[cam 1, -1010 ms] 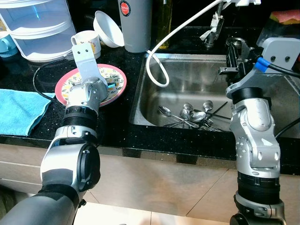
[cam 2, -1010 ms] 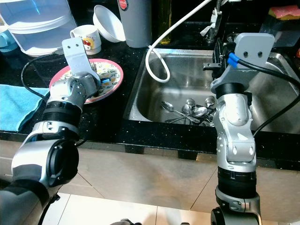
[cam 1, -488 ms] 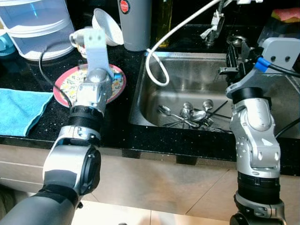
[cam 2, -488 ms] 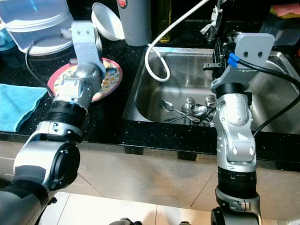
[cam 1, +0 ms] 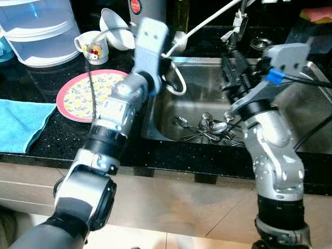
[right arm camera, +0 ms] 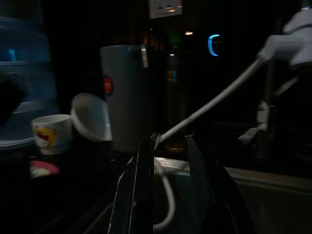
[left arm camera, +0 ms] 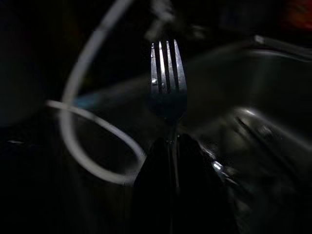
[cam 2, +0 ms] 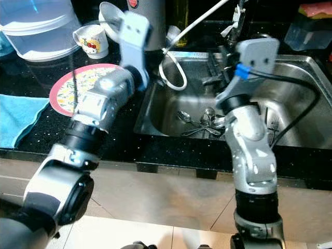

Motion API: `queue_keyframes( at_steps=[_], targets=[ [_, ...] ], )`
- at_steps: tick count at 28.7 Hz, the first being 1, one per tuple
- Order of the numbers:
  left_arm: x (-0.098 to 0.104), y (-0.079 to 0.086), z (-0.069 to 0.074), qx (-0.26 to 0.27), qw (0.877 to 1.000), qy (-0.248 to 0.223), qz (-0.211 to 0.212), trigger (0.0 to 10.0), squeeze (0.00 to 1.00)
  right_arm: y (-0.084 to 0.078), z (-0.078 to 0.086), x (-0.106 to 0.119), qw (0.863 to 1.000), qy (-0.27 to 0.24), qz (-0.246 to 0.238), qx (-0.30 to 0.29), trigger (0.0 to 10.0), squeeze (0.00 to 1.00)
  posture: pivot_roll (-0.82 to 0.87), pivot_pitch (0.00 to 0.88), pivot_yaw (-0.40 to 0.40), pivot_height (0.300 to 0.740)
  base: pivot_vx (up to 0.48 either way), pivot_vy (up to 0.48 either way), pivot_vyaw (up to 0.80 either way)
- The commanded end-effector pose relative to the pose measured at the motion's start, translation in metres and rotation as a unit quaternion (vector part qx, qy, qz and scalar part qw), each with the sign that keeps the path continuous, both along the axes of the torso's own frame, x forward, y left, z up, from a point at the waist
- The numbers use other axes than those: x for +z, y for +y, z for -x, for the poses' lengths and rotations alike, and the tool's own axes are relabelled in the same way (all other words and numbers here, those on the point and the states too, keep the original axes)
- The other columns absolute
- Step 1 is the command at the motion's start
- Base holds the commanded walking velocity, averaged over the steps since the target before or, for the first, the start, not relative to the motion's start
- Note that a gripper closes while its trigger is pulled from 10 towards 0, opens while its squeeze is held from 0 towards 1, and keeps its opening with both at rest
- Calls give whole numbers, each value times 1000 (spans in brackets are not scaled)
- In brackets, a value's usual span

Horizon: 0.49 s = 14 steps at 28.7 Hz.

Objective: Kitchen organization

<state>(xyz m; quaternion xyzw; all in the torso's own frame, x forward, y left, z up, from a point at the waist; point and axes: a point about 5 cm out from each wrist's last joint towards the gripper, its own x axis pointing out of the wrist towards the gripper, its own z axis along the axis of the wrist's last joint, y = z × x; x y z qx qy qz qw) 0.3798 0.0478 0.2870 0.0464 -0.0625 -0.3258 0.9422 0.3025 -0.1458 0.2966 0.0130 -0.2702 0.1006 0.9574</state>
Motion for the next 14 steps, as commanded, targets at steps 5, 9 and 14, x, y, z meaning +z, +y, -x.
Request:
queue_keyframes(
  at_steps=[5, 9, 14],
  targets=[
    [-4, -12, 5, -52, 999, 0, -15, 10000, 0, -11, -3, -1, 999, 8, 3, -38, 10000, 0, 11, 96, 73, 740, 0, 0, 0],
    [-22, -24, 4, -75, 996, 39, -42, 10000, 0, -17, -8, -2, 997, 15, 20, -75, 10000, 0, 7, 89, 72, 740, 0, 0, 0],
    [-41, -33, 7, -99, 989, 86, -69, 10000, 0, -23, -11, -11, 992, 38, 44, -112, 10000, 0, 4, 82, 75, 740, 0, 0, 0]
  ],
)
